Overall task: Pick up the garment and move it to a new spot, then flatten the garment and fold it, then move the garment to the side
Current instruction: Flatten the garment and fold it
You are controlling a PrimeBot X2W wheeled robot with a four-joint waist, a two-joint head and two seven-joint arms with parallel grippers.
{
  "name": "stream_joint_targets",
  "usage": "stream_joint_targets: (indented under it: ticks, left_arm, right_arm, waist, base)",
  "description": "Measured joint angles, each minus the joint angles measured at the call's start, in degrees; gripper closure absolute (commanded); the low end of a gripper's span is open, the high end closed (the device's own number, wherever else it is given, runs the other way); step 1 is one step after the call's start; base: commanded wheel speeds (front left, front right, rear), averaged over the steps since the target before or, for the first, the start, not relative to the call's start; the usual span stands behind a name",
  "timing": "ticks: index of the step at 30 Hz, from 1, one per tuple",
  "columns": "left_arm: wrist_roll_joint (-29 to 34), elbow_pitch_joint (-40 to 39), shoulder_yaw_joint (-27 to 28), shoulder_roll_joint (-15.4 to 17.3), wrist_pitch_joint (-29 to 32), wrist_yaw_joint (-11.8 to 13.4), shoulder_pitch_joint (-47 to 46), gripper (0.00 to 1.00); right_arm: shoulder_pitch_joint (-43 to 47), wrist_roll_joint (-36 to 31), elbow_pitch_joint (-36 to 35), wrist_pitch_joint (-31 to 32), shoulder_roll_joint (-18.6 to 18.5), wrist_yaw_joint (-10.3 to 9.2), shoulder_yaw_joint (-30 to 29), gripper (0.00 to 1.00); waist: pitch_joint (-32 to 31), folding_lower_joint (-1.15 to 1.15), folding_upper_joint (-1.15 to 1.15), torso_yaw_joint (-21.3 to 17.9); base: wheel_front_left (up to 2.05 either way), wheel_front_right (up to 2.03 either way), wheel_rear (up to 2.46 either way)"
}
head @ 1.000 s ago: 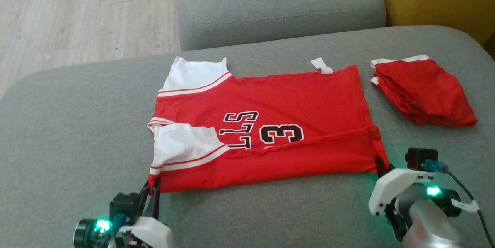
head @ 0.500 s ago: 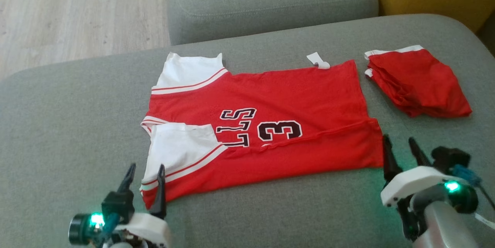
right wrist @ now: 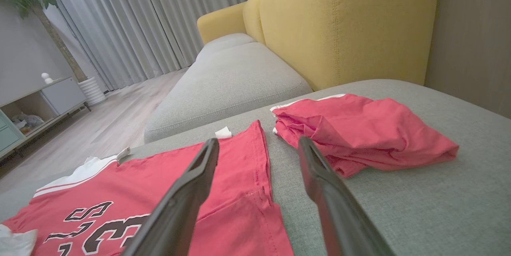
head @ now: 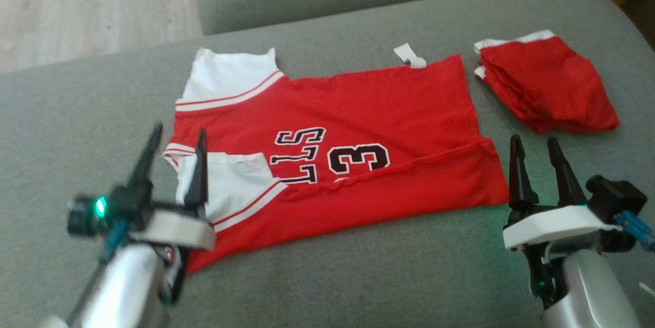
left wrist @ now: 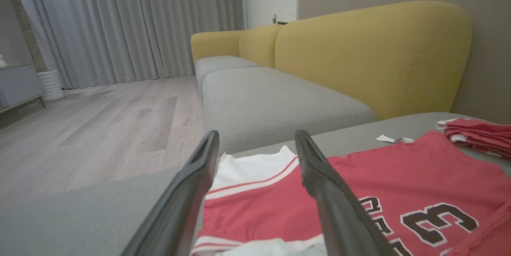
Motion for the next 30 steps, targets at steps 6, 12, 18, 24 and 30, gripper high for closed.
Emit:
stream_joint_targets:
  ticks: [6, 12, 18, 24, 30]
  left_arm:
    - [0.0, 1.5, -0.4, 4.7, 6.8, -6.2, -12.9, 0.00]
    - [-1.4, 9.5, -4.8, 11.7, 20.3, -10.2, -27.6, 0.00]
    - [-10.2, 16.8, -13.9, 19.0, 29.3, -10.7, -35.4, 0.00]
    - [-13.7, 23.5, -16.0, 22.7, 31.1, -10.7, -41.2, 0.00]
    - [-17.2, 28.8, -17.2, 23.3, 31.9, -10.7, -44.0, 0.00]
  right_arm:
    - [-1.9, 1.5, -2.8, -0.6, 0.0, 0.00, 1.8, 0.00]
    - [-6.8, 2.7, -5.6, -1.3, 0.0, 0.00, 3.9, 0.00]
    - [-8.6, 5.6, -7.3, -2.3, 0.0, 0.00, 6.8, 0.00]
    - [-9.7, 6.8, -8.4, -2.8, 0.0, 0.00, 8.7, 0.00]
    - [-9.9, 7.1, -9.3, -2.9, 0.0, 0.00, 9.5, 0.00]
  waist:
    - [4.1, 0.00, 0.00, -2.3]
    - [9.8, 0.01, 0.00, -4.9]
    - [16.1, 0.02, 0.00, -8.8]
    - [20.1, 0.01, 0.00, -12.1]
    - [22.7, 0.00, 0.00, -14.6]
  base:
    - [0.00, 0.00, 0.00]
    - [0.00, 0.00, 0.00]
    - [0.00, 0.00, 0.00]
    - [0.00, 0.00, 0.00]
    - [0.00, 0.00, 0.00]
